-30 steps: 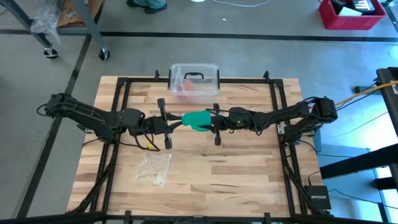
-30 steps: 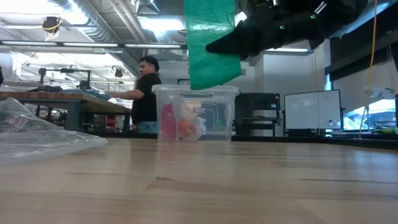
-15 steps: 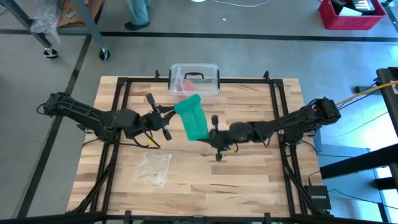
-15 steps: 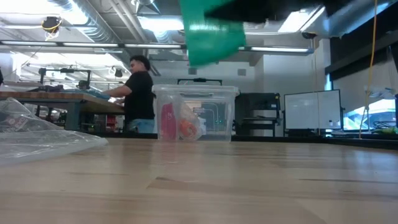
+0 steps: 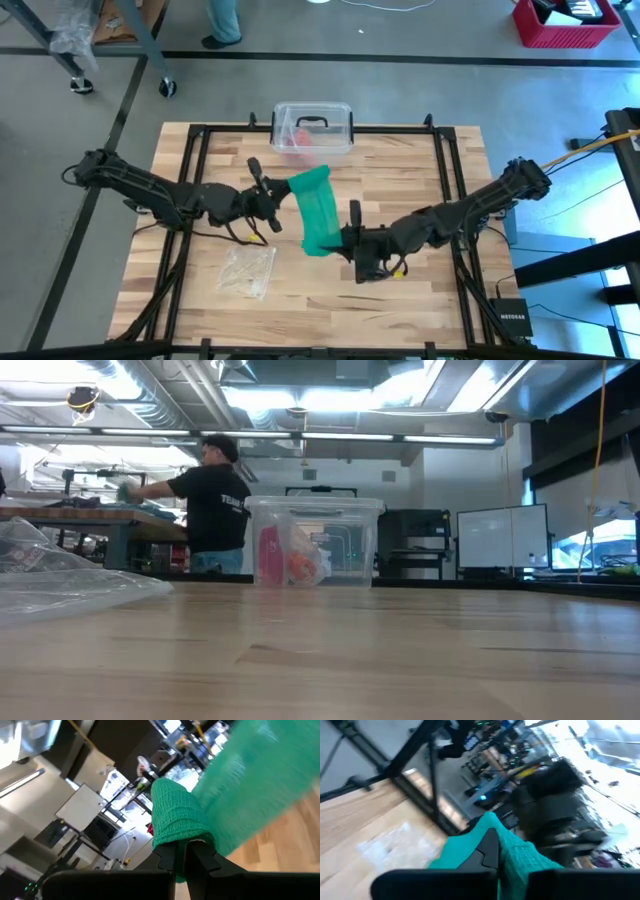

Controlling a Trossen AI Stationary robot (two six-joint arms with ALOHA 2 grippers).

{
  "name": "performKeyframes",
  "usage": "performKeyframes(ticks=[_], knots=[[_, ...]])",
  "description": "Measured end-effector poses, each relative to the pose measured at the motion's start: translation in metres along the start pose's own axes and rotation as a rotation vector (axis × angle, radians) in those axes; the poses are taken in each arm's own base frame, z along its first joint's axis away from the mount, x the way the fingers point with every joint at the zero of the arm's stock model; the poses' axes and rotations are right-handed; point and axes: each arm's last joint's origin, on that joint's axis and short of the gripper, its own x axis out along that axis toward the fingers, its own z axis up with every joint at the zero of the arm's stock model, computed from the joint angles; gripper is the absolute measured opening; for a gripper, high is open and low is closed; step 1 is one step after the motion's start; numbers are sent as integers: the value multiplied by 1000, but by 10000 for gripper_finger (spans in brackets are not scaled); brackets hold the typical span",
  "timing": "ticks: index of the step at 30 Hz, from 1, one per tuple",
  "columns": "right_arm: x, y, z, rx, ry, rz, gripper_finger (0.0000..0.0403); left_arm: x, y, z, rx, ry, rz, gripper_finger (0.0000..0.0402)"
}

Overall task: Roll bandage
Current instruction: Roll the green bandage

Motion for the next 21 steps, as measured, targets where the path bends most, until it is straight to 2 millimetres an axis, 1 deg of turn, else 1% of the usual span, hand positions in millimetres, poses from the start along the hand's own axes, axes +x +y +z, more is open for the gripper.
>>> performKeyframes(ticks=[2, 6, 8, 11, 13, 17, 21], knots=[[-2, -13, 11, 16, -19, -28, 4, 2, -8, -1, 47, 9, -20, 11], [-2, -46, 21, 53, -3, -121, 4, 6, -22, -6, 144, 48, -69, 11], [-4, -63, 22, 89, 9, -176, 4, 8, -27, -7, 161, 57, -83, 11], [-3, -91, 15, 167, 29, -248, 4, 9, -31, -7, 166, 43, -110, 10], [0, -106, 2, 221, 62, -295, 5, 10, -34, -7, 169, 17, -149, 11], [4, -131, -33, 317, 159, -345, 5, 12, -37, -7, 162, -15, -188, 11], [7, -150, -68, 441, 221, -294, 5, 13, -35, -6, 145, -33, -195, 11]])
